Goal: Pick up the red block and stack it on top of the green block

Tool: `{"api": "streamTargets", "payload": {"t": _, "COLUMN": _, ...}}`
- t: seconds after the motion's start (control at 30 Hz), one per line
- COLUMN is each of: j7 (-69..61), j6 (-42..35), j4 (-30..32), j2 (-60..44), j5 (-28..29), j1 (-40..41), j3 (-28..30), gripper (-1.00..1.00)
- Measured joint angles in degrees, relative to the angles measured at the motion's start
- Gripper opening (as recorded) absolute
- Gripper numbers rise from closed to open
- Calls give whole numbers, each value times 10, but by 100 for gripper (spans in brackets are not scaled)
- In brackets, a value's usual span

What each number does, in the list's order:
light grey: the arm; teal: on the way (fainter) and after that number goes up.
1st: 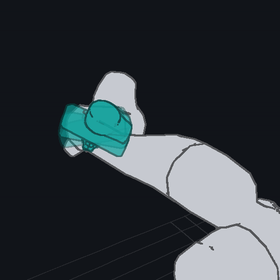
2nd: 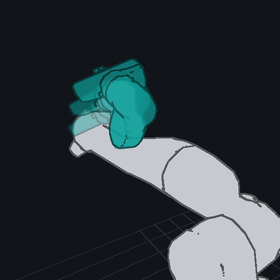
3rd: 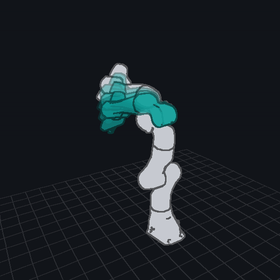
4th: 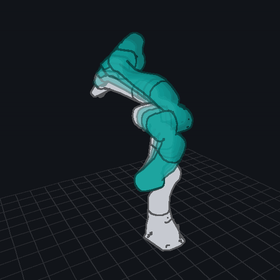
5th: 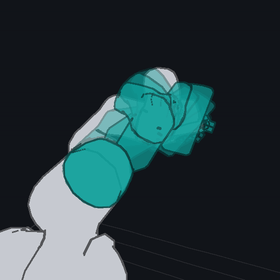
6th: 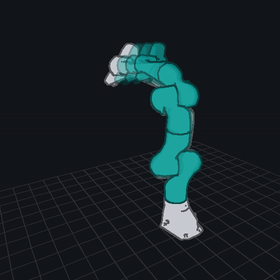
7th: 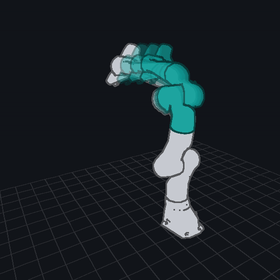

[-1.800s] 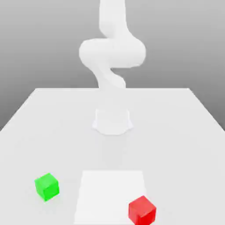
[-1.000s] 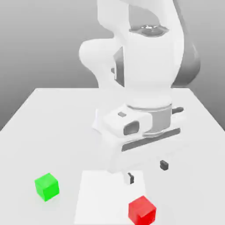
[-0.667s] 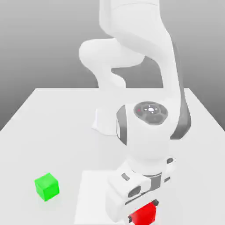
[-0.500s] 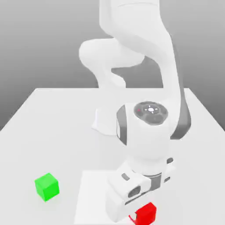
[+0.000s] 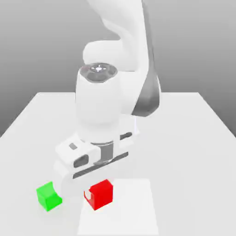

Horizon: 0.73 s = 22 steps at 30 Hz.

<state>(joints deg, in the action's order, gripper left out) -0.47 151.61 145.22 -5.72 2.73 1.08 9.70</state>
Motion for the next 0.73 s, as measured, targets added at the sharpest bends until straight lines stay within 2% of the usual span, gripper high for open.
{"api": "streamTargets", "payload": {"t": 0.33, "j7": -215, "j6": -3, "j4": 51, "j2": 47, "j5": -30, "j1": 132, "j3": 45, "gripper": -100}}
{"api": "streamTargets", "payload": {"t": 0.6, "j7": -263, "j6": 79, "j4": 48, "j2": -40, "j5": -85, "j1": 134, "j3": 18, "gripper": -100}}
{"api": "streamTargets", "payload": {"t": 0.63, "j7": -269, "j6": 92, "j4": 48, "j2": -53, "j5": -93, "j1": 138, "j3": 14, "gripper": 100}}
{"api": "streamTargets", "payload": {"t": 0.73, "j7": -269, "j6": 92, "j4": 48, "j2": -53, "j5": -93, "j1": 138, "j3": 14, "gripper": 100}}
